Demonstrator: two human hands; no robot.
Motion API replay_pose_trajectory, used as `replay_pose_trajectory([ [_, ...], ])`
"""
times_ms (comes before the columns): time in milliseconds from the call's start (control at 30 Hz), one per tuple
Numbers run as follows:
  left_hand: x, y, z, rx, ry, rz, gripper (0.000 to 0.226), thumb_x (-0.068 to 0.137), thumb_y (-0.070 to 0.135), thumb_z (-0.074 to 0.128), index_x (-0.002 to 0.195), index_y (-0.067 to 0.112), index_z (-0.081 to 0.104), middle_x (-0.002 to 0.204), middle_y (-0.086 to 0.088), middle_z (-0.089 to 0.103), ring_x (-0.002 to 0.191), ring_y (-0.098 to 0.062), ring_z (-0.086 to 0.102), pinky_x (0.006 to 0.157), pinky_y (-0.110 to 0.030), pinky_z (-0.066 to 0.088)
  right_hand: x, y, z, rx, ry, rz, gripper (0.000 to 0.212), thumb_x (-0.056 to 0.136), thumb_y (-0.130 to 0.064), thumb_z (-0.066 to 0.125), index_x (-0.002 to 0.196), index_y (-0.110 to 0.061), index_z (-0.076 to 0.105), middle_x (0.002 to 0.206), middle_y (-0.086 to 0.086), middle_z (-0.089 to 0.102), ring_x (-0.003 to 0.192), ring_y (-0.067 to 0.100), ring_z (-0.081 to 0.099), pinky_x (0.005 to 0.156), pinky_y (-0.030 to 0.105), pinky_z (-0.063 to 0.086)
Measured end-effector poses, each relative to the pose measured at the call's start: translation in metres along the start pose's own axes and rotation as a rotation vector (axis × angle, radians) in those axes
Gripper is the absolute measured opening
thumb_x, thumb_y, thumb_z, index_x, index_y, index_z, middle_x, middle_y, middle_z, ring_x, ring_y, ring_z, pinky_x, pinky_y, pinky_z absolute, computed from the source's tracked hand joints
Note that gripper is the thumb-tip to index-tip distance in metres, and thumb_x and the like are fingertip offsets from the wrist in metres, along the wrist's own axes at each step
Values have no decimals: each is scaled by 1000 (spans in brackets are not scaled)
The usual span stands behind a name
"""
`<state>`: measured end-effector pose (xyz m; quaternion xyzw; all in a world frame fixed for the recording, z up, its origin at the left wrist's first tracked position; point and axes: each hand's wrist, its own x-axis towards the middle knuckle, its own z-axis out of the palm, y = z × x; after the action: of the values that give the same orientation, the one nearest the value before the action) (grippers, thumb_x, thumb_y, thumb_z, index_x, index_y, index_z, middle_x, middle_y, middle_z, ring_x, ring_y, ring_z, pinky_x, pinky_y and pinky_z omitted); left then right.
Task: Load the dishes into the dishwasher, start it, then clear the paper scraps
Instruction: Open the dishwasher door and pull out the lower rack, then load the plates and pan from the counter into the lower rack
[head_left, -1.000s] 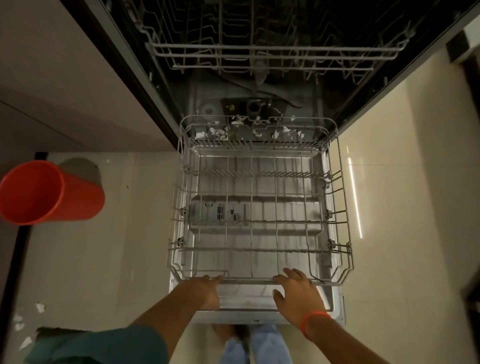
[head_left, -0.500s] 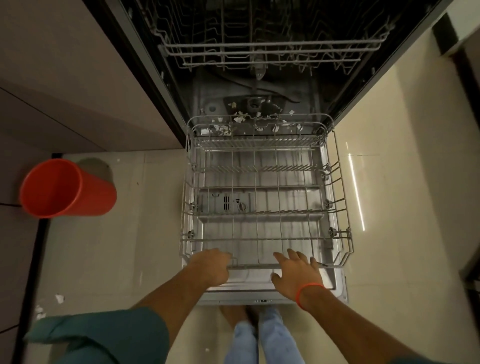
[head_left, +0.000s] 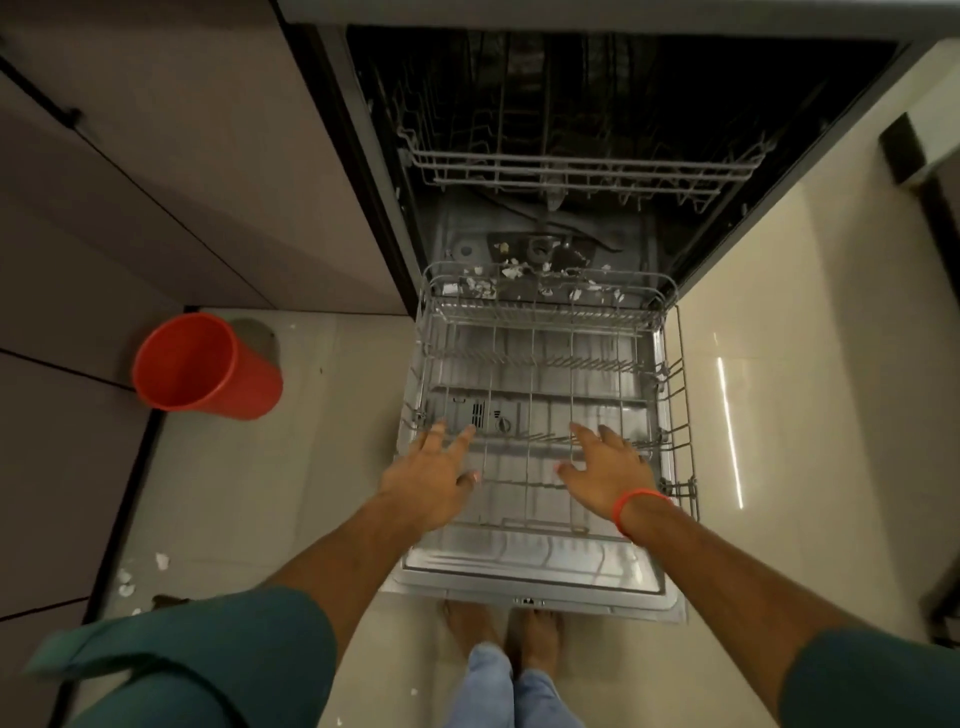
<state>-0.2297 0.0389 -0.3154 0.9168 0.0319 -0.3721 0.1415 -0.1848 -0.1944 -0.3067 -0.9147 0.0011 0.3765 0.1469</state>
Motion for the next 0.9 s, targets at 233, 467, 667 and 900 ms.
replay_pose_trajectory([
  [233,-75,18,-109,-29,151,-16,71,102,60,35,159,41,-4,169,-4,-10,156,-30,2,120,-60,25,-52,-57,-96,1,110,-120,68,94,-56,47,155,-32,27,162,13,21,146,39,26,117,54,28],
  [467,-163,21,-231,96,290,-49,71,102,60,35,160,40,-2,169,-6,-11,156,-29,-2,120,-56,22,-96,-145,-199,-176,124,-275,72,88,-62,52,151,-30,36,160,16,25,146,39,25,117,52,30],
  [667,-237,14,-320,104,441,-112,72,102,60,36,160,38,0,169,-10,-11,156,-33,1,121,-58,20,-162,-225,-275,-172,246,-454,65,91,-54,57,148,-26,44,155,19,33,138,41,38,114,47,34],
  [900,-305,9,-370,86,484,-204,74,100,63,38,160,41,2,168,-9,-13,154,-39,8,122,-59,17,-237,-269,-314,-225,302,-581,58,95,-45,57,146,-19,47,150,12,45,135,32,44,110,40,37],
])
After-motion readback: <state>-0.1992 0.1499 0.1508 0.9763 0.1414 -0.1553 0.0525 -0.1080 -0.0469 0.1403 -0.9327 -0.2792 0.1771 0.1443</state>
